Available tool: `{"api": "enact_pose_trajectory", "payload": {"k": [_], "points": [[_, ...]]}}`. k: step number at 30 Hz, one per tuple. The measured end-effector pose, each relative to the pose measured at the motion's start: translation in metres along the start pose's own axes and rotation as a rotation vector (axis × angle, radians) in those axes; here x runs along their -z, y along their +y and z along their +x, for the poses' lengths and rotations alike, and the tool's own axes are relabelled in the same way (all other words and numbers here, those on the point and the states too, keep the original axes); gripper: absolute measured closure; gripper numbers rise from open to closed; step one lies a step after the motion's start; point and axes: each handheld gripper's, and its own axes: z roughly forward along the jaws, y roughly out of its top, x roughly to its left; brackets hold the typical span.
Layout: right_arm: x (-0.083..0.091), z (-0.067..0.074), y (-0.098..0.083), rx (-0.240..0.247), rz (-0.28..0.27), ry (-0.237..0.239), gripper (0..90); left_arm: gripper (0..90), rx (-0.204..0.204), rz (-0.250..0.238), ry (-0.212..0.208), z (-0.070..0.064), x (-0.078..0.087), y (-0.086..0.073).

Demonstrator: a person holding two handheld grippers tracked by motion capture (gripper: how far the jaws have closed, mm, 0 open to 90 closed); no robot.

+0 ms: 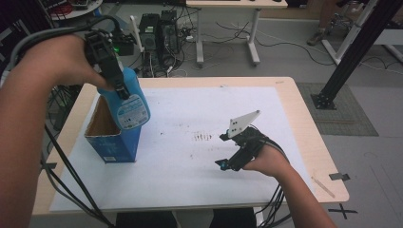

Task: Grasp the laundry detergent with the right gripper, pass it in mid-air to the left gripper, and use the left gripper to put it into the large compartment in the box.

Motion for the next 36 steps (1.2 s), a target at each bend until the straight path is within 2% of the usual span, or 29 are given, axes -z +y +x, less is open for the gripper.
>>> {"api": "enact_pose_trajectory", "payload": {"k": [2,3,4,7,8,12,13,14,19,22,23,26,29,30,36], "points": [[0.000,-0.001,0.000,-0.002,-0.002,-0.002,11.7,38.1,0.028,-0.010,0.006,0.007,0.003,-0.006],[0.000,-0.001,0.000,-0.002,-0.002,-0.002,11.7,38.1,0.028,-0.010,0.006,0.007,0.003,-0.006],[-0.001,-0.001,0.000,-0.001,-0.001,-0.004,11.7,38.1,0.060,-0.015,0.009,0.017,0.005,-0.013],[-0.002,-0.001,0.001,-0.001,0.006,-0.005,11.6,38.1,0.095,-0.007,0.024,0.029,0.003,-0.022],[-0.002,-0.001,0.001,-0.001,0.006,-0.005,11.6,38.1,0.095,-0.007,0.024,0.029,0.003,-0.022],[-0.004,-0.002,0.001,-0.007,0.009,-0.010,11.6,38.1,0.147,0.011,0.039,0.044,-0.002,-0.031],[-0.004,-0.002,0.001,-0.007,0.009,-0.010,11.6,38.1,0.147,0.011,0.039,0.044,-0.002,-0.031],[-0.004,-0.002,0.001,-0.006,0.010,-0.012,11.7,38.1,0.167,0.015,0.045,0.049,-0.005,-0.035],[-0.007,-0.003,0.002,-0.009,0.021,-0.018,11.6,38.1,0.208,0.024,0.043,0.060,-0.017,-0.039],[-0.008,-0.002,0.003,-0.009,0.022,-0.020,11.7,38.0,0.216,0.030,0.040,0.063,-0.023,-0.040],[-0.009,-0.002,0.003,-0.005,0.022,-0.024,11.6,38.1,0.229,0.036,0.036,0.066,-0.035,-0.040],[-0.010,-0.002,0.003,-0.008,0.023,-0.027,11.6,38.1,0.249,0.043,0.026,0.069,-0.049,-0.041],[-0.010,-0.003,0.003,-0.005,0.024,-0.026,11.6,38.1,0.247,0.046,0.023,0.070,-0.055,-0.041],[-0.011,-0.002,0.003,-0.006,0.023,-0.029,11.7,38.1,0.250,0.057,0.015,0.072,-0.066,-0.041],[-0.013,-0.001,0.001,-0.006,0.018,-0.024,11.7,38.1,0.232,0.074,-0.019,0.077,-0.100,-0.043]]}}
